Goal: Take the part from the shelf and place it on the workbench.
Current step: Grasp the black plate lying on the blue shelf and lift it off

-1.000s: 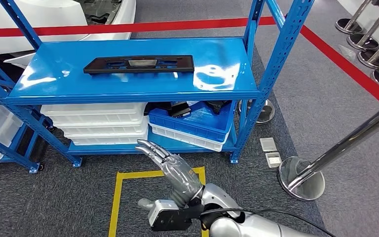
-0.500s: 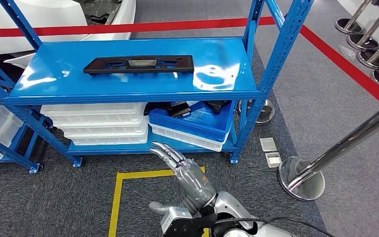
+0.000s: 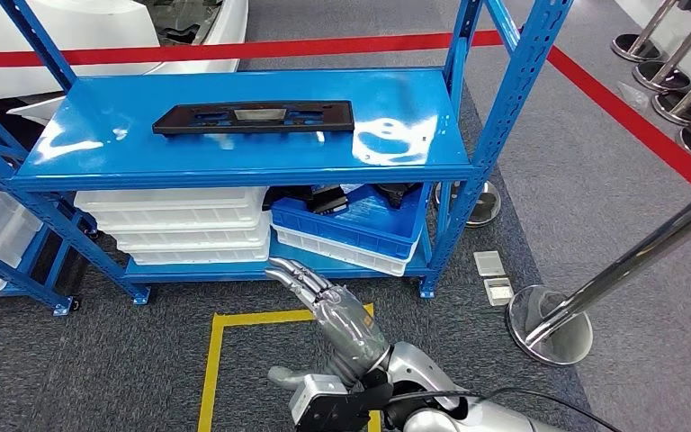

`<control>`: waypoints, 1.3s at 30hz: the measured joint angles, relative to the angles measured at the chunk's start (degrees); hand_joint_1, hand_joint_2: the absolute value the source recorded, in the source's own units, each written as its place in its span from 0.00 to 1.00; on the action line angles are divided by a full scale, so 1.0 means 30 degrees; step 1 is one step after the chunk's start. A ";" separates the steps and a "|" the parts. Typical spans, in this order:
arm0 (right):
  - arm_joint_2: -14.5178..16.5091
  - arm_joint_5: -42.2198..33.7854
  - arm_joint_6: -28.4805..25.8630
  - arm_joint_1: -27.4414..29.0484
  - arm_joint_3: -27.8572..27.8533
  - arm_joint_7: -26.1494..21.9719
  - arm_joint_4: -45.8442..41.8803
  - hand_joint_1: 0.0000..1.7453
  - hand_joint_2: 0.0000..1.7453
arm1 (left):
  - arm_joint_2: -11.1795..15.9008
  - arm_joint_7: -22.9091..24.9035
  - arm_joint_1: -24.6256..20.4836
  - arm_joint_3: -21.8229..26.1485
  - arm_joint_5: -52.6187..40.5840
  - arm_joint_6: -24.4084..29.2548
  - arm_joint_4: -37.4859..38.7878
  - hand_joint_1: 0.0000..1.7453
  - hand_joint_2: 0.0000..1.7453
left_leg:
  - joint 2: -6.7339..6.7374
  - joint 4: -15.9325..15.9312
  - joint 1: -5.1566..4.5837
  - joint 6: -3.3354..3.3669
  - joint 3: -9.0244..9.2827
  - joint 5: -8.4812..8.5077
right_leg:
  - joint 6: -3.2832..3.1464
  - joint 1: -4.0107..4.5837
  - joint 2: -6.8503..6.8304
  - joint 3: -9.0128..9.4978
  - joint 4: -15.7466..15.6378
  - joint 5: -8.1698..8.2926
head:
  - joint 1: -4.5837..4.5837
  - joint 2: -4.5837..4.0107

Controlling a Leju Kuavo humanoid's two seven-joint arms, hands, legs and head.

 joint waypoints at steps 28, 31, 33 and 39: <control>0.0007 0.0390 0.0619 -0.0693 0.0022 0.0343 0.0362 0.00 1.00 | 0.0000 -0.0078 -0.0019 0.0000 0.0352 0.0189 0.0004 0.00 0.00 | 0.0000 0.0000 0.0001 0.0000 0.0000 0.0000 | 0.0000 0.0001 0.0000 0.0000 0.0001 0.0000 | 0.0000 0.0000; 0.0007 0.0561 0.0614 -0.0693 0.0022 0.0475 0.0366 0.00 1.00 | 0.0000 -0.0086 -0.0020 0.0000 0.0311 0.0189 0.0004 0.00 0.00 | 0.0000 0.0000 0.0001 0.0000 0.0000 0.0000 | 0.0000 0.0000 0.0000 -0.0001 0.0001 0.0000 | 0.0000 0.0000; 0.0007 0.0696 0.0612 -0.0693 0.0022 0.0564 0.0364 0.00 1.00 | 0.0000 -0.0091 -0.0020 0.0000 0.0286 0.0189 0.0004 0.00 0.00 | 0.0000 0.0000 0.0000 0.0000 0.0000 0.0000 | 0.0000 0.0000 0.0000 -0.0001 0.0000 0.0000 | 0.0000 0.0000; 0.0007 0.1184 0.0610 -0.0694 0.0022 0.0867 0.0361 0.00 1.00 | 0.0000 -0.0257 -0.0020 0.0000 0.0309 0.0144 0.0006 0.00 0.00 | 0.0000 0.0000 0.0000 0.0000 0.0000 0.0000 | 0.0000 0.0000 0.0000 -0.0002 -0.0001 0.0000 | 0.0002 0.0000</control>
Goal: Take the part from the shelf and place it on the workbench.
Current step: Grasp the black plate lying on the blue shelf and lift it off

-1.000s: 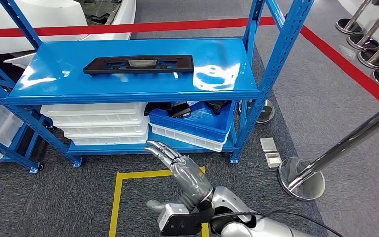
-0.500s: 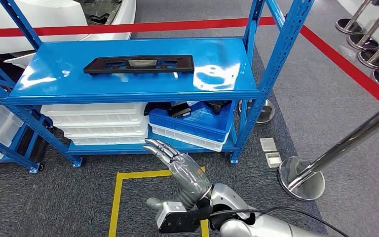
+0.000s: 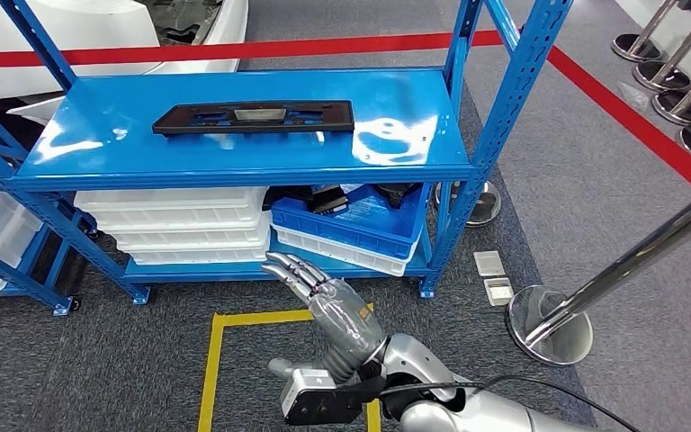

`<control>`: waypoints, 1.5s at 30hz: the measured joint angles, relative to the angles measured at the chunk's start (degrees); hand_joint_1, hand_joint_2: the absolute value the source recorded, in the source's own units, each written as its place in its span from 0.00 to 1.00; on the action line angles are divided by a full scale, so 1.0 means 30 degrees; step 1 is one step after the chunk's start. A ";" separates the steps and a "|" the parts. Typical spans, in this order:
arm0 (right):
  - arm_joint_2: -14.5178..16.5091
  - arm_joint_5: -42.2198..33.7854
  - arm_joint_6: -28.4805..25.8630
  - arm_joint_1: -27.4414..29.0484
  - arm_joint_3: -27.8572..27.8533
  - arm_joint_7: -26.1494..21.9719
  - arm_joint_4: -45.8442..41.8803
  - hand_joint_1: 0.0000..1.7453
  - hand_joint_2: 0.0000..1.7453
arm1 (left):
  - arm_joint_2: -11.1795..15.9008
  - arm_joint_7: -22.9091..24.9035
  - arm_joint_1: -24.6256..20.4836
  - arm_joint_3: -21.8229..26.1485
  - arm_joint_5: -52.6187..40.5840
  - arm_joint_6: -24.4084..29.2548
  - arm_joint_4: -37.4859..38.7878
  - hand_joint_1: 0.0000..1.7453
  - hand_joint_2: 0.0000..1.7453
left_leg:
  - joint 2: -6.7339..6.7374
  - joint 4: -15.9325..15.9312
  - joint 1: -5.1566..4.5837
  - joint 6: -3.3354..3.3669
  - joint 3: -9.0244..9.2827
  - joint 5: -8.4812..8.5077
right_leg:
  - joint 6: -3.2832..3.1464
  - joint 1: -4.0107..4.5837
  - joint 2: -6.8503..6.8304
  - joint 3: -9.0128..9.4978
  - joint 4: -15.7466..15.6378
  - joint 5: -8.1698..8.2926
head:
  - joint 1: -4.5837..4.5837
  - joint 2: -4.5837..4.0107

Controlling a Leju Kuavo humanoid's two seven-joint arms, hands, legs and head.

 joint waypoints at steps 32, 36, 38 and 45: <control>-0.0033 0.0723 -0.0047 -0.0238 0.0000 0.0807 -0.0002 0.00 1.00 | -0.0007 -0.0874 -0.0009 0.0000 0.0210 -0.1149 0.0158 0.00 0.00 | 0.0002 0.0001 0.0000 0.0000 0.0001 0.0000 | 0.0000 0.0000 0.0001 -0.0004 -0.0001 0.0000 | -0.0002 0.0000; -0.0038 0.0729 -0.0049 -0.0238 0.0000 0.0827 -0.0002 0.00 1.00 | -0.0007 -0.0871 -0.0016 0.0000 0.0190 -0.1155 0.0158 0.00 0.00 | 0.0002 0.0001 0.0000 0.0000 0.0001 0.0000 | 0.0000 0.0000 0.0002 -0.0004 -0.0001 0.0000 | -0.0002 0.0000; -0.0047 0.0731 -0.0049 -0.0238 0.0002 0.0830 -0.0002 0.00 1.00 | -0.0007 -0.0871 -0.0018 0.0000 0.0188 -0.1155 0.0158 0.00 0.00 | 0.0002 0.0001 0.0000 0.0000 0.0001 0.0000 | 0.0000 0.0000 0.0002 -0.0004 -0.0001 0.0000 | -0.0002 0.0000; -0.0067 0.0722 -0.0024 -0.0248 0.0000 0.0845 -0.0002 0.00 1.00 | -0.0007 -0.0911 -0.0022 0.0002 0.0463 -0.1291 0.0158 0.00 0.00 | 0.0002 0.0000 0.0000 0.0000 0.0000 0.0000 | 0.0000 0.0000 0.0001 -0.0003 0.0000 0.0000 | -0.0002 0.0000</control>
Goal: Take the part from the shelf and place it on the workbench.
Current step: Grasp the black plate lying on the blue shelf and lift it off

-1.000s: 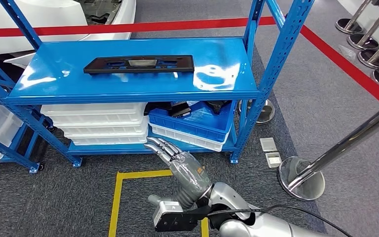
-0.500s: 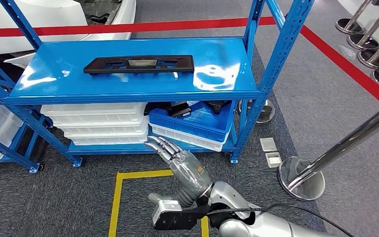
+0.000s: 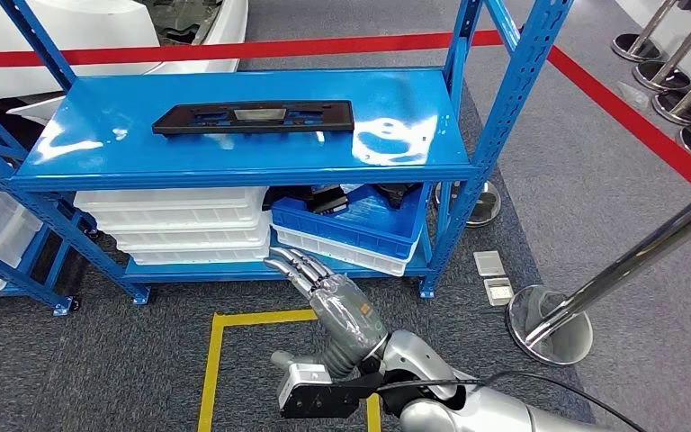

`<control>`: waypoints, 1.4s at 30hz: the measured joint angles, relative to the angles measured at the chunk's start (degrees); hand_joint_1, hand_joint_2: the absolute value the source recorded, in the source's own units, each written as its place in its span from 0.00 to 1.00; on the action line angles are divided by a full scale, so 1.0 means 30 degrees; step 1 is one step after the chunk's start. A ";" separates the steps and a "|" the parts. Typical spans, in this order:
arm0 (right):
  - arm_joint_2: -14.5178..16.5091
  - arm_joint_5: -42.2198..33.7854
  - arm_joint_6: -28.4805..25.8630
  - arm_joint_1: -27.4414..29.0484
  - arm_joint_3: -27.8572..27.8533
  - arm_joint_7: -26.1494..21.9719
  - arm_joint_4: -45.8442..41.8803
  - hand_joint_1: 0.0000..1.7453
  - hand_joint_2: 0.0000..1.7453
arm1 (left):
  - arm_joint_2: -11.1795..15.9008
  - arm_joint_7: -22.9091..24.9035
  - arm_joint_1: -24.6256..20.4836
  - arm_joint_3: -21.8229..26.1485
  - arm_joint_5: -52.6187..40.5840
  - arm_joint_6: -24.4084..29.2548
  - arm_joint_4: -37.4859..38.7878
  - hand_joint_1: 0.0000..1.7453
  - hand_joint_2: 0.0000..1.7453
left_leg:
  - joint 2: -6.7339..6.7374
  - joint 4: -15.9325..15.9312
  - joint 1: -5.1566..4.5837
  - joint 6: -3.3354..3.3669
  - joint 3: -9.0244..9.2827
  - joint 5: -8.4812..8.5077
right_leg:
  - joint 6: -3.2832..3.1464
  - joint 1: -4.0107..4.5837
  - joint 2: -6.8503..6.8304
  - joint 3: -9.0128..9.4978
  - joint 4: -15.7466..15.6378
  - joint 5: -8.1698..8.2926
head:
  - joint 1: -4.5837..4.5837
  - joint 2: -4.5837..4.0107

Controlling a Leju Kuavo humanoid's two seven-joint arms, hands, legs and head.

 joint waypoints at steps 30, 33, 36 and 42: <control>-0.0138 -0.0140 0.0115 -0.0318 0.0036 0.0029 0.0007 0.00 1.00 | -0.0004 -0.1576 0.0005 -0.0009 -0.1794 -0.0730 0.0000 0.00 0.00 | -0.0001 0.0000 0.0000 0.0000 -0.0001 0.0000 | 0.0000 0.0000 0.0000 0.0000 0.0000 0.0000 | 0.0000 0.0000; -0.0157 -0.0139 0.0115 -0.0336 0.0040 0.0046 0.0007 0.00 1.00 | -0.0007 -0.1650 0.0006 -0.0015 -0.1849 -0.0707 0.0005 0.00 0.00 | -0.0001 0.0000 0.0000 0.0000 -0.0001 0.0000 | 0.0000 0.0000 0.0000 0.0000 0.0001 0.0000 | 0.0000 0.0000; -0.0193 -0.0139 0.0113 -0.0350 0.0044 0.0064 0.0006 0.00 1.00 | -0.0005 -0.1701 0.0008 -0.0024 -0.1852 -0.0570 0.0007 0.00 0.00 | -0.0001 0.0000 0.0000 0.0000 -0.0001 0.0000 | 0.0000 0.0000 0.0000 0.0000 0.0000 0.0000 | 0.0000 0.0000; -0.0259 -0.0099 0.0104 -0.0351 0.0051 0.0095 0.0007 0.00 1.00 | 0.0000 -0.1703 0.0006 -0.0024 -0.1858 -0.1490 0.0007 0.00 0.00 | -0.0002 0.0027 -0.0039 0.0009 -0.0003 -0.0006 | 0.0016 -0.0040 -0.0002 -0.0001 -0.0012 0.0012 | -0.0002 0.0000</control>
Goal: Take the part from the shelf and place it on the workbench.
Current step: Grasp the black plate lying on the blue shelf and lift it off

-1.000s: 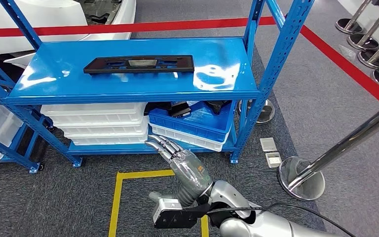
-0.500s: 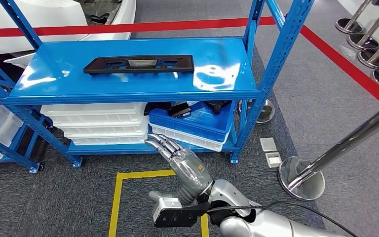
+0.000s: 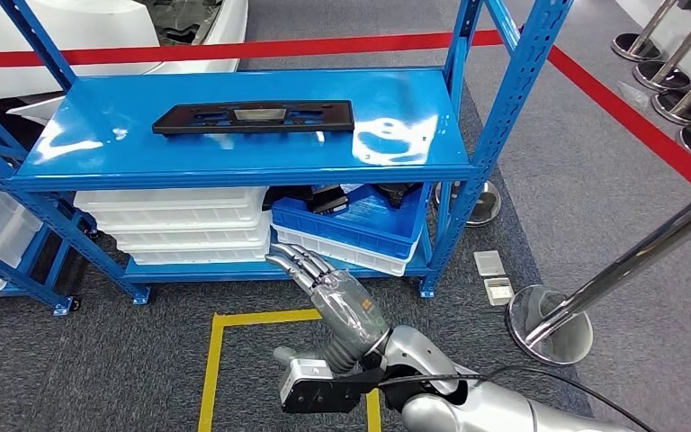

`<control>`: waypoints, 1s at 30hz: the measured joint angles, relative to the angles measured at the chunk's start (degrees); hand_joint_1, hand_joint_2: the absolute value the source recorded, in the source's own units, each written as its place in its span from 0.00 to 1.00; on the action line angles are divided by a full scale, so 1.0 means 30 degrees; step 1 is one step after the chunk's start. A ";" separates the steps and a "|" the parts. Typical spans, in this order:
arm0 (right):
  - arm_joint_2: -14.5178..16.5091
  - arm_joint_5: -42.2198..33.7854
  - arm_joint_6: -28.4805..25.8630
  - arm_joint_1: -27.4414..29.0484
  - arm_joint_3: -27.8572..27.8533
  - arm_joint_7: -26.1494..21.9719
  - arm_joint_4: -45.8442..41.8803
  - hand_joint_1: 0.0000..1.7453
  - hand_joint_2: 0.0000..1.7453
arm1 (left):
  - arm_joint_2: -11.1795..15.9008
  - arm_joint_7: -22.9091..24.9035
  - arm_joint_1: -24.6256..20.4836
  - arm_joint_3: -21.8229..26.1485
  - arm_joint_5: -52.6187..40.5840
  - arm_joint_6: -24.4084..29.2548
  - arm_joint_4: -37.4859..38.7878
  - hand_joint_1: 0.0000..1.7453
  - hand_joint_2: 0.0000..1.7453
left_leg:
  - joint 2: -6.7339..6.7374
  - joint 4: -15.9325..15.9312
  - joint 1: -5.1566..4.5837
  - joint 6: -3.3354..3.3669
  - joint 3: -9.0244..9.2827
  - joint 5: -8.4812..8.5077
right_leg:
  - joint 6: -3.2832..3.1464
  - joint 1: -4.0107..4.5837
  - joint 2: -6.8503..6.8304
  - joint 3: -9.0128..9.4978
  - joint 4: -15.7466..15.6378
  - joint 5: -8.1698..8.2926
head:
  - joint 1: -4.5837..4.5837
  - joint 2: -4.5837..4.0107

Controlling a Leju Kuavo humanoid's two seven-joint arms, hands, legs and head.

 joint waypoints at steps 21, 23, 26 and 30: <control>-0.0093 0.0515 0.0516 0.0053 0.0016 -0.0075 0.0184 0.00 1.00 | -0.0004 -0.0007 0.0024 0.0002 -0.0006 -0.0199 0.0035 0.00 0.00 | -0.0544 -0.0242 0.0464 0.0006 0.0838 -0.0681 | 0.0640 -0.0380 0.0769 -0.2144 0.1574 0.1054 | 0.0344 0.0000; -0.0102 0.0528 0.0572 0.0008 0.0029 -0.0106 0.0248 0.00 1.00 | 0.0000 -0.0011 0.0020 0.0005 -0.0006 -0.0100 0.0044 0.00 0.00 | -0.0618 -0.0131 0.0444 -0.0300 0.0824 -0.0880 | 0.0485 -0.0317 0.0904 -0.1869 0.0826 0.1021 | 0.0368 0.0000; -0.0149 0.0599 0.0570 -0.0065 0.0044 -0.0077 0.0293 0.00 1.00 | 0.0000 -0.0013 0.0036 0.0005 -0.0007 -0.0020 0.0084 0.00 0.00 | -0.0595 -0.0106 0.0499 -0.0617 0.0931 -0.1050 | 0.0003 -0.0252 0.0912 -0.1739 0.0745 0.0744 | 0.0246 0.0000; -0.0173 0.0765 0.0468 -0.0138 0.0044 0.0129 0.0306 0.00 1.00 | 0.0000 -0.0013 0.0000 0.0007 -0.0011 0.0015 0.0117 0.00 0.00 | -0.0321 0.3602 0.0444 -0.0782 -0.1033 -0.2176 | -0.0427 -0.0206 0.0747 -0.1051 0.0575 0.0317 | 0.0055 0.0000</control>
